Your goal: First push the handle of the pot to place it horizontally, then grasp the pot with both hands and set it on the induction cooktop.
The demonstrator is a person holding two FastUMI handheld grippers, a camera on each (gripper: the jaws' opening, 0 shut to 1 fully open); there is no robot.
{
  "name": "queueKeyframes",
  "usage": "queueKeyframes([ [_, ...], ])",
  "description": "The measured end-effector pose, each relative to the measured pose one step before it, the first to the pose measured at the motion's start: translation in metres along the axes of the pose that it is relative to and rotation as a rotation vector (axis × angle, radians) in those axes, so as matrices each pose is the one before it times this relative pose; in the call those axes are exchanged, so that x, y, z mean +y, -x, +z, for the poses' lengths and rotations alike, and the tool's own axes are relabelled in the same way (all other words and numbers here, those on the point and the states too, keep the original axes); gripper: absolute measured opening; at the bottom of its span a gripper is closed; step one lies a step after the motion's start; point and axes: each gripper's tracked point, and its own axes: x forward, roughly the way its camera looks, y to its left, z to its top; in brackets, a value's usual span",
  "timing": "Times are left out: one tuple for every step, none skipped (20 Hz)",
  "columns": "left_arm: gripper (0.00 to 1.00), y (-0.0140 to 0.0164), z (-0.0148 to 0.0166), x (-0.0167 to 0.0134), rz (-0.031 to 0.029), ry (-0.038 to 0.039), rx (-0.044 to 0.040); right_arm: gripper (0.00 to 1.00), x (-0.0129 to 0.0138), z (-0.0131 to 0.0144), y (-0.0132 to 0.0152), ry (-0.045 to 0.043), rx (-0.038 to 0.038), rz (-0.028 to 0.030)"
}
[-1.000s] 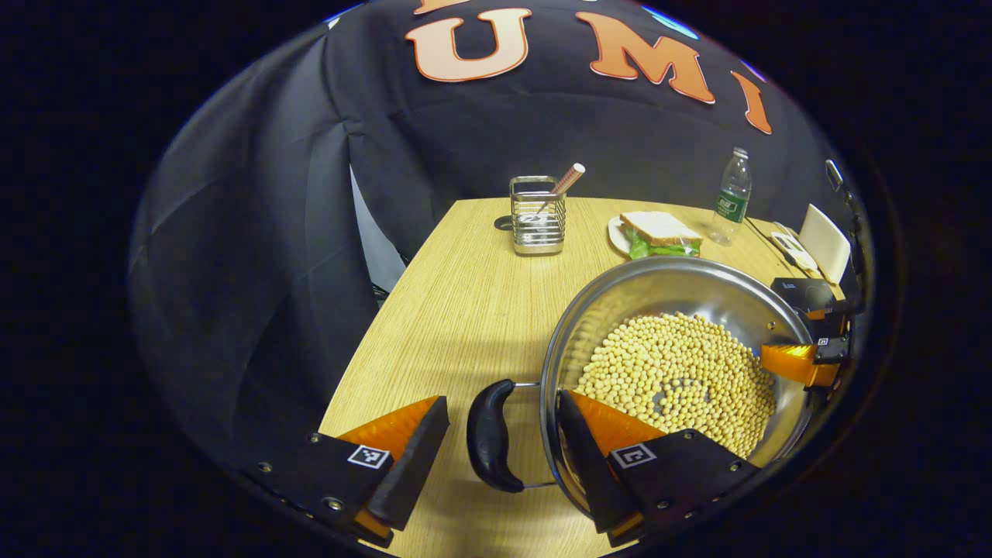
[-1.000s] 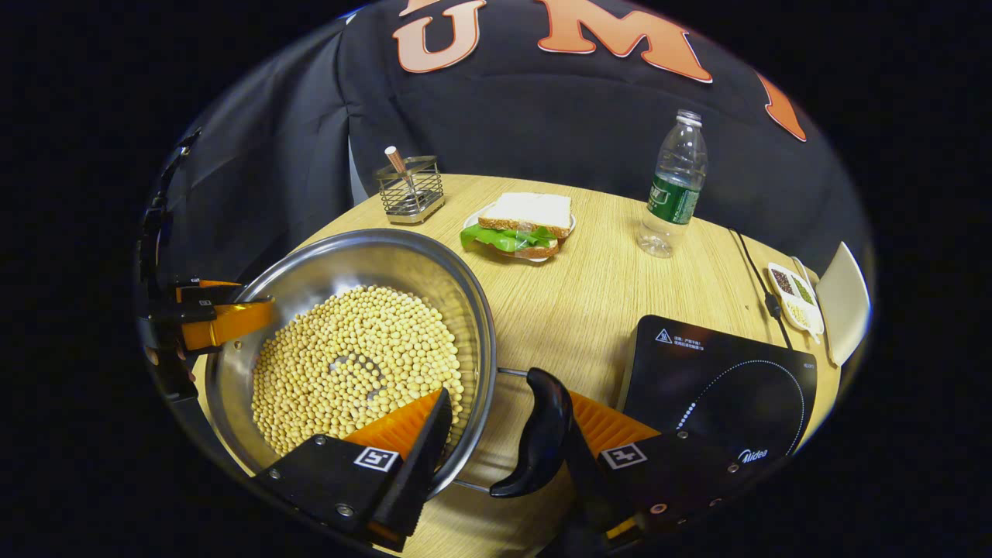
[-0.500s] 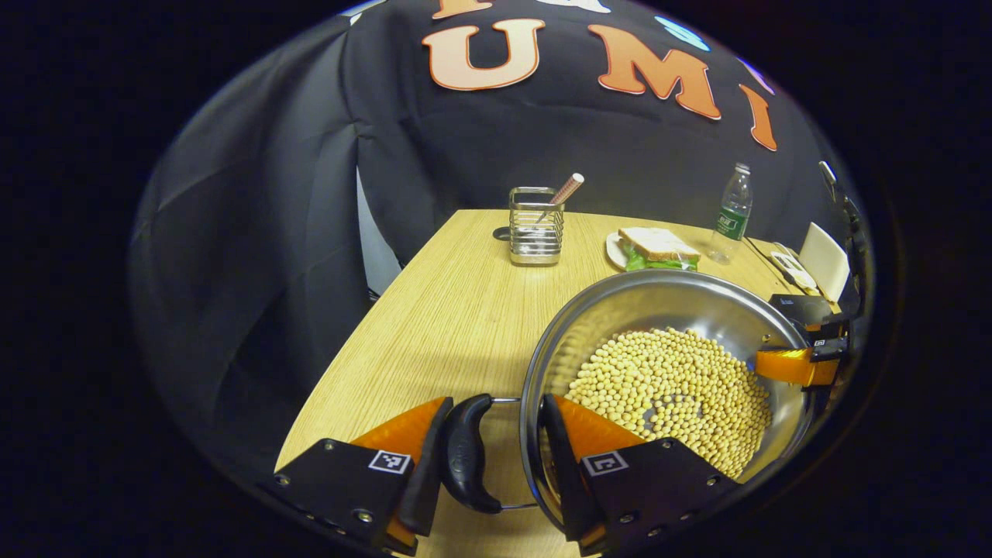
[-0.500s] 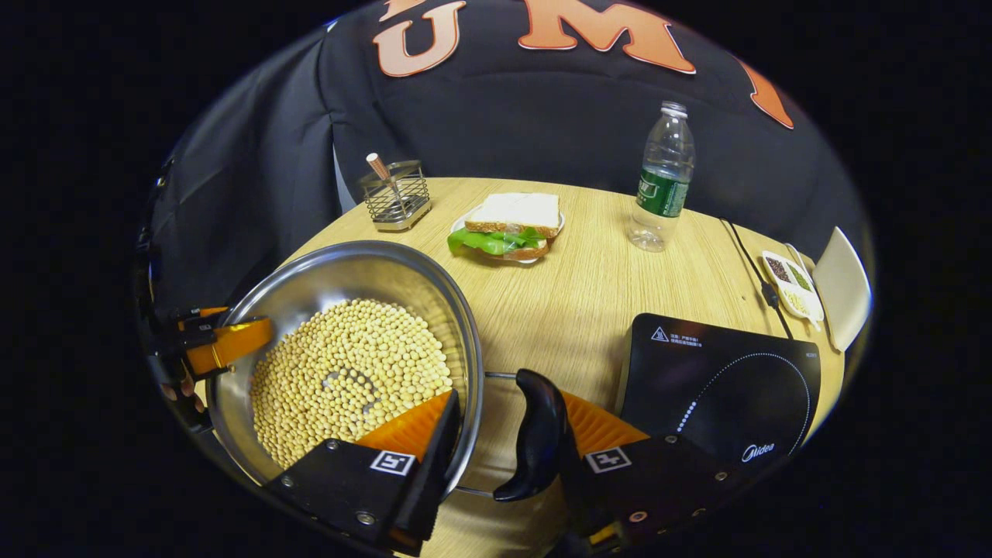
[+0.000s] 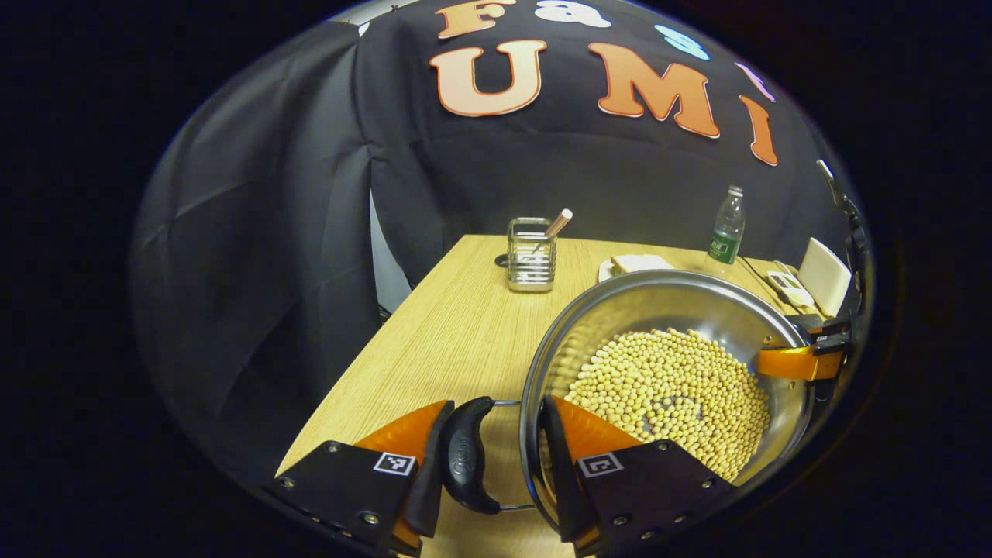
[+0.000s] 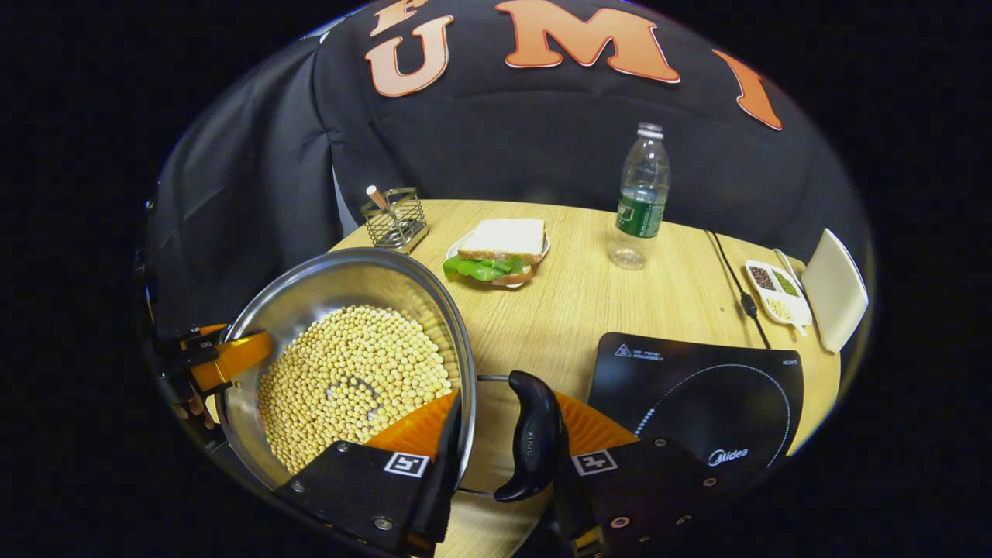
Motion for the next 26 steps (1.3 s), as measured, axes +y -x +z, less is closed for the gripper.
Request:
queueKeyframes([
  [0.6, 0.00403, 0.0044, 0.00117, -0.00252, 0.0001, -0.01707, 0.53, -0.00273, 0.00312, 0.00305, -0.00537, -0.01147, -0.00206],
  [0.6, 0.0006, 0.00094, -0.0003, -0.00665, -0.00462, -0.00332, 0.53, -0.00478, 0.00581, 0.00699, -0.00608, -0.01352, -0.0041],
  [0.6, 0.00044, 0.00384, -0.00109, -0.006, 0.00088, -0.01056, 0.53, -0.00441, 0.00452, 0.00556, -0.00254, -0.0122, -0.00574],
  [0.6, 0.00022, 0.00362, 0.00028, -0.0076, -0.00297, -0.00536, 0.53, -0.00128, 0.00063, 0.00259, -0.00434, -0.01248, -0.00806],
  [0.6, 0.00155, 0.00074, 0.0006, -0.00671, -0.00034, -0.0126, 0.53, -0.00271, 0.00277, 0.0038, -0.00382, -0.01325, -0.00733],
  [0.6, -0.00095, 0.00029, -0.00032, -0.00894, -0.00556, -0.0057, 0.52, -0.00099, -0.00102, 0.00422, -0.00536, -0.01224, -0.00821],
  [0.6, -0.00139, -0.00057, -0.00003, -0.01018, -0.0067, -0.01201, 0.52, -0.00097, 0.00044, 0.0026, -0.00769, -0.01014, -0.00781],
  [0.6, -0.00091, -0.00016, 0.00067, -0.00848, -0.00879, -0.00503, 0.52, 0.0031, -0.00563, -0.00344, -0.01088, -0.00735, -0.00789],
  [0.6, 0.0006, 0.00155, 0.00358, -0.00921, -0.00505, -0.00728, 0.52, 0.00019, -0.00229, 0.00038, -0.00711, -0.00526, -0.00799],
  [0.6, -0.00201, 0.00298, -0.001, -0.01185, -0.00823, -0.0051, 0.52, 0.00129, -0.00207, -0.00036, -0.01034, -0.0057, -0.00859],
  [0.6, -0.00329, 0.00063, -0.00008, -0.01049, -0.00489, -0.00581, 0.52, 0.00047, -0.00099, 0.00038, -0.00865, -0.00573, -0.01112],
  [0.6, -0.00104, 0.00089, -0.00003, -0.01222, -0.00891, -0.00265, 0.52, -0.00026, -0.00166, 0.00277, -0.0082, -0.00494, -0.01015],
  [0.6, -0.00068, 0.00108, 0.00151, -0.01253, -0.00617, -0.00367, 0.52, -0.00089, -0.00028, 0.00356, -0.00637, -0.00423, -0.01168],
  [0.6, -0.00064, 0.00078, 0.00045, -0.01332, -0.00744, -0.00315, 0.52, 0.00076, -0.00252, 0.00064, -0.00999, -0.00446, -0.01185],
  [0.6, -0.00059, 0.00205, 0.00125, -0.013, -0.00657, -0.00402, 0.52, 0.00086, -0.00132, 0.00055, -0.00523, -0.00155, -0.00939],
  [0.6, -0.00036, 0.00147, 0.00142, -0.01195, -0.00633, -0.00218, 0.52, 0.00002, -0.00171, 0.00329, -0.00895, -0.00204, -0.01079],
  [0.6, -0.00022, 0.00113, 0.00107, -0.01084, -0.00771, -0.00116, 0.52, 0.00083, -0.0014, 0.00105, -0.00515, -0.00168, -0.00995],
  [0.6, 0.00051, 0.00183, 0.00066, -0.01103, -0.00575, -0.0015, 0.52, 0.00019, -0.00191, 0.00283, -0.0099, -0.00117, -0.01099],
  [0.6, -0.001, 0.00071, 0.0012, -0.00935, -0.00441, -0.00262, 0.52, -0.00015, -0.00128, 0.00127, -0.00218, -0.00231, -0.00927],
  [0.6, -0.00035, 0.0017, 0.00128, -0.01057, -0.00393, -0.00115, 0.52, 0.00008, -0.00173, 0.00251, -0.00819, 0.00083, -0.0096],
  [0.6, -0.00074, 0.00247, 0.00133, -0.00997, -0.00251, -0.00216, 0.52, 0.00099, -0.00016, 0.0012, -0.00192, -0.00347, -0.00899],
  [0.6, -0.0005, 0.00093, 0.00073, -0.01073, -0.00325, 0.00165, 0.52, -0.00058, -0.00119, 0.00275, -0.00732, 0.00051, -0.00931],
  [0.6, -0.00016, -0.00061, 0.00069, -0.00836, -0.00277, -0.00126, 0.52, 0.00011, 0.00058, 0.00137, -0.00495, -0.00389, -0.00858],
  [0.6, -0.00014, 0.00195, 0.00174, -0.00883, -0.00597, 0.00018, 0.52, -0.00122, -0.00115, 0.00236, -0.00903, -0.00025, -0.00815],
  [0.6, -0.00109, 0.00261, 0.00273, -0.00718, -0.00434, -0.00055, 0.52, 0.00165, -0.00037, 0.00101, -0.00502, -0.00008, -0.00657],
  [0.6, -0.00096, 0.00156, 0.00123, -0.00722, -0.00542, 0.00122, 0.52, 0.0001, -0.00128, 0.00096, -0.00813, 0.00415, -0.00607],
])
